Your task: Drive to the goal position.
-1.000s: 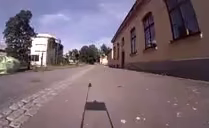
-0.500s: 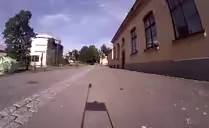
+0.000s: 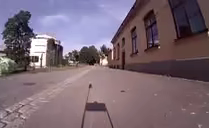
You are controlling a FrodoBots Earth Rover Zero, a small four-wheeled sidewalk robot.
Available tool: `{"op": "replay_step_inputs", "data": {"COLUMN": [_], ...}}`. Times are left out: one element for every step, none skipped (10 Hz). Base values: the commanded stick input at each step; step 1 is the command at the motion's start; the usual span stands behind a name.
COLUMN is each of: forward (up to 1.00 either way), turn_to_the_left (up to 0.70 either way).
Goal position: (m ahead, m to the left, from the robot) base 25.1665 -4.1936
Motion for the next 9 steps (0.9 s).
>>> {"op": "replay_step_inputs", "data": {"forward": [0.45, 0.45, 0.45, 0.45, 0.45, 0.45, 0.45, 0.45, 0.45], "turn_to_the_left": [0.0, 0.0, 0.0, 0.0, 0.0, 0.0, 0.0, 0.0, 0.0]}}
